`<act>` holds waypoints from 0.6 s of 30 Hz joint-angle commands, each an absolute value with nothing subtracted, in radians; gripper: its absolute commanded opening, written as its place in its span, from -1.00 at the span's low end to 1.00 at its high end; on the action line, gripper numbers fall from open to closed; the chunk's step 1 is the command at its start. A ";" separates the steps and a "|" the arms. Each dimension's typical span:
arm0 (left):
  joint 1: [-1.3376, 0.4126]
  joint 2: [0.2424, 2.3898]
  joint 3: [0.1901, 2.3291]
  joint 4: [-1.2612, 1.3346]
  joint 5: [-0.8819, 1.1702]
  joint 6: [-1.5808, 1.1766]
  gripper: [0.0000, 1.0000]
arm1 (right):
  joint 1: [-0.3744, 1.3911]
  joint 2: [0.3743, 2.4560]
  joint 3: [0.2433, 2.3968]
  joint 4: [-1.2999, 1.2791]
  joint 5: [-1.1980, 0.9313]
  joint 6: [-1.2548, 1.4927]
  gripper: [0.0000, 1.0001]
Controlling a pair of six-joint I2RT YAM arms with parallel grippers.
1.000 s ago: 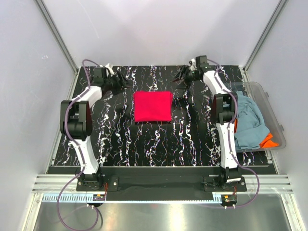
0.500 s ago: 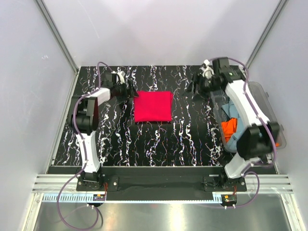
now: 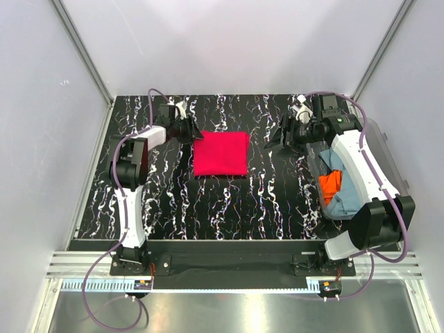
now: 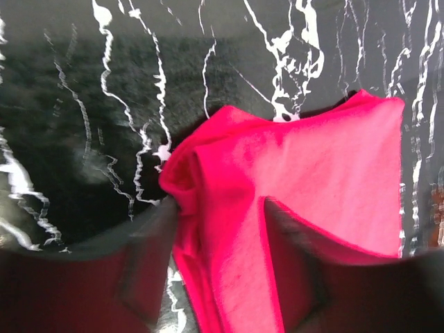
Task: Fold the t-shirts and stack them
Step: Neatly place the folded tshirt to the corner
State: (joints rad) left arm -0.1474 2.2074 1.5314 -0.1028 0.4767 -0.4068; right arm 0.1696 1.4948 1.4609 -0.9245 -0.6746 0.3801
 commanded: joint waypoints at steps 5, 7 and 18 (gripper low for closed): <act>-0.138 2.261 1.542 -0.087 0.522 -0.431 -0.86 | 0.198 1.497 1.440 -0.879 -0.723 0.387 0.36; -0.115 2.257 1.548 -0.094 0.525 -0.413 -1.00 | 0.202 1.500 1.434 -0.879 -0.713 0.390 0.35; -0.043 2.270 1.912 -0.555 0.307 -0.052 -1.00 | 0.219 1.592 1.437 -0.905 -0.703 0.400 0.33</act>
State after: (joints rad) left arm -0.0662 2.2631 1.7878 -0.4187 0.4168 -0.2096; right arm 0.2096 1.5578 1.4109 -0.9043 -0.6979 0.3969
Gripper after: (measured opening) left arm 0.034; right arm 0.668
